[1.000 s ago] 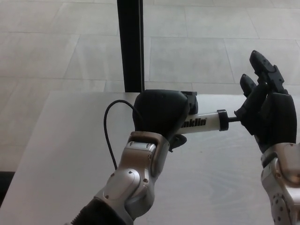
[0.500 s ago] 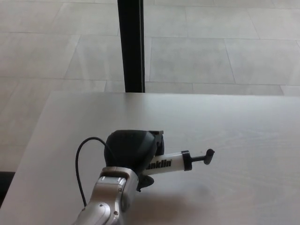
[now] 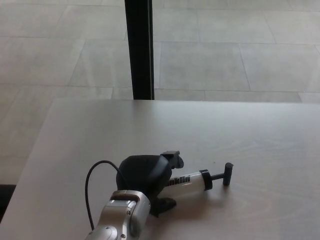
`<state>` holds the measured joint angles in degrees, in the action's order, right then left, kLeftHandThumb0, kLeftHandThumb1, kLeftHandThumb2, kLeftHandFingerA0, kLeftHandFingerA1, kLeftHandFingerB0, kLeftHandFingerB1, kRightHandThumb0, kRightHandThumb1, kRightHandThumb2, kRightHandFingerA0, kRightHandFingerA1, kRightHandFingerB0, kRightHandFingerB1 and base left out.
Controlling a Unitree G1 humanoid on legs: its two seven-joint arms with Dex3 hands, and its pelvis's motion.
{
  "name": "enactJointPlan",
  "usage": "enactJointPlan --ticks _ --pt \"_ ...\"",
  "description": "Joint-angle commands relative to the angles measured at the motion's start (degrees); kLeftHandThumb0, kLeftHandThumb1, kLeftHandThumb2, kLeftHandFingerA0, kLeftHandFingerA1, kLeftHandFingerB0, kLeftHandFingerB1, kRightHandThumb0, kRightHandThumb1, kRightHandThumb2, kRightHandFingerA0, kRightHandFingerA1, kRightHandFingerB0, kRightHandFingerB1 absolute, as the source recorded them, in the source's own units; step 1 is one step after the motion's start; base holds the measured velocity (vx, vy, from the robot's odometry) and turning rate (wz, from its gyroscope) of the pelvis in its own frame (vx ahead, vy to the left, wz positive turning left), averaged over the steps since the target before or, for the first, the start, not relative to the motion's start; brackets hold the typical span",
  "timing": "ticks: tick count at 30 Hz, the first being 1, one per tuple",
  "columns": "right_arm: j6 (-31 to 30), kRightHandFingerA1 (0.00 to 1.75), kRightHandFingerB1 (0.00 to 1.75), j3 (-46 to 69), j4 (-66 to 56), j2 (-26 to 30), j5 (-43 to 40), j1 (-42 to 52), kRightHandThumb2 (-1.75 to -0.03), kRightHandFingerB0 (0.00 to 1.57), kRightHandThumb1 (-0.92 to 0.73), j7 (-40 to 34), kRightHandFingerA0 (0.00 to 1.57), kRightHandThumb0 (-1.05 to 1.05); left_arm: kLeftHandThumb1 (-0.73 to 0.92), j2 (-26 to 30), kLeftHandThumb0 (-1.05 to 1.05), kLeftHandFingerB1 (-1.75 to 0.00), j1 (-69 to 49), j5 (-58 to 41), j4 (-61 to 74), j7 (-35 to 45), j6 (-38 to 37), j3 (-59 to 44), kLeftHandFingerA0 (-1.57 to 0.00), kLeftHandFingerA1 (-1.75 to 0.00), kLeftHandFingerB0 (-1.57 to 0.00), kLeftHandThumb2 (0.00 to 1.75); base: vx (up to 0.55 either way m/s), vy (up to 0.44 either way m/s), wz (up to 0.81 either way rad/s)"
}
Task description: The robot uses its left hand to lift the air pump kept on the middle of the desk and use the right hand to compress the handle
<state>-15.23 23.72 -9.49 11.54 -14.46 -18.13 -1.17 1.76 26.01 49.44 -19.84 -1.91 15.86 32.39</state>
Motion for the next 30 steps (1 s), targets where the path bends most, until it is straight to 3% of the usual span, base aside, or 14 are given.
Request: enactJointPlan --ticks 1,3,4,5,15,18,19,21,22,25,26,27,28,30 --pt "-4.09 0.56 0.52 -0.11 -0.74 0.04 -0.88 0.49 -1.18 0.32 -0.81 -1.56 0.23 -0.80 0.55 2.29 -0.98 0.00 1.85 -3.04 3.76 16.66 5.80 0.06 0.00 -0.20 0.00 0.98 0.00 0.000 0.00" --pt "-4.17 0.56 0.53 -0.16 -0.54 0.05 -0.95 0.54 -1.18 0.33 -0.80 -1.47 0.22 -0.79 0.57 3.54 -1.03 0.00 2.99 -2.71 4.39 20.21 6.43 0.58 0.00 -0.14 0.00 1.01 0.00 0.000 0.00" --pt "-4.18 0.56 0.53 -0.20 -0.45 0.12 -0.92 0.55 -1.18 0.33 -0.80 -1.44 0.21 -0.79 0.69 3.76 -1.03 0.00 3.15 -2.64 4.64 20.85 6.65 0.61 0.00 0.00 0.00 0.62 0.00 0.000 0.00" --pt "-4.25 0.49 0.39 -0.22 -0.34 0.26 -0.96 0.65 -0.73 0.35 -0.92 -1.27 0.23 -0.79 0.72 4.24 -1.05 0.00 3.58 -2.84 5.39 22.35 7.29 0.30 0.00 0.00 0.00 0.63 0.00 0.000 0.00" --pt "-5.78 0.50 0.39 0.94 -1.11 2.32 -1.42 1.08 -0.75 0.34 -0.92 -0.23 0.22 -0.79 0.77 9.00 -1.04 0.00 5.15 -9.33 18.51 27.31 8.34 -9.93 0.00 0.00 0.00 0.62 0.00 0.000 0.00" --pt "-6.56 0.50 0.38 2.94 -1.45 3.34 -2.79 2.16 -0.73 0.30 -0.92 0.53 0.19 -0.78 0.71 11.00 -0.98 0.00 4.63 -22.24 23.86 27.67 5.82 -23.50 0.00 0.00 0.00 0.62 0.00 0.000 0.00" --pt "-6.49 0.50 0.38 4.46 -1.07 4.60 -3.39 2.96 -0.73 0.29 -0.92 1.46 0.19 -0.77 0.55 10.58 -0.98 0.00 4.48 -30.30 24.78 26.88 4.95 -32.24 0.00 -0.18 0.00 1.00 0.00 0.000 0.00" --pt "-5.94 0.50 0.38 5.09 -0.83 5.05 -3.46 3.47 -0.73 0.29 -0.92 1.99 0.19 -0.77 0.55 10.46 -0.98 0.00 4.38 -33.29 24.99 26.62 4.15 -35.91 0.00 -0.18 0.00 1.00 0.00 0.000 0.00" --pt "-6.41 0.52 0.36 6.92 -0.09 6.92 -3.19 4.54 -0.73 0.29 -0.92 2.41 0.23 -0.75 0.66 14.84 -1.02 0.00 4.70 -38.05 22.62 25.91 -0.63 -43.64 0.00 -0.17 0.00 1.06 0.00 0.000 0.00" --pt "-5.93 0.53 0.39 10.30 0.68 7.79 -3.56 6.32 -0.71 0.36 -0.92 1.96 0.24 -0.80 0.68 18.79 -0.91 -0.07 2.91 -46.67 19.08 27.67 -1.60 -56.71 0.00 -0.13 0.00 1.01 0.00 0.000 0.00" --pt "-5.86 0.57 0.53 11.54 1.32 8.19 -4.02 6.77 -1.17 0.32 -0.78 2.10 0.19 -0.80 0.69 19.24 -0.94 -0.06 2.12 -50.49 18.29 28.43 -1.75 -61.37 0.00 -0.12 0.00 1.02 0.00 0.000 0.00" --pt "-5.86 0.57 0.53 11.68 1.38 8.24 -4.08 6.82 -1.17 0.32 -0.78 2.14 0.19 -0.80 0.69 19.28 -0.94 -0.06 2.06 -50.96 18.20 28.62 -1.75 -61.92 0.00 -0.12 0.00 1.02 0.00 0.000 0.00" --pt "-5.32 0.54 0.39 13.35 2.82 9.29 -4.04 7.54 -0.74 0.35 -0.92 2.24 0.21 -0.80 0.66 21.50 -0.91 -0.14 1.41 -54.30 16.82 29.70 1.97 -69.38 -0.04 -0.10 -0.09 1.04 0.00 0.000 0.00" --pt "-3.96 0.56 0.39 15.46 5.11 10.33 -5.13 8.28 -0.73 0.32 -0.92 3.36 0.20 -0.79 0.64 24.42 -0.89 -0.26 -0.71 -57.16 12.58 30.08 -0.48 -76.11 -0.02 -0.17 -0.05 1.04 0.00 0.000 0.00"
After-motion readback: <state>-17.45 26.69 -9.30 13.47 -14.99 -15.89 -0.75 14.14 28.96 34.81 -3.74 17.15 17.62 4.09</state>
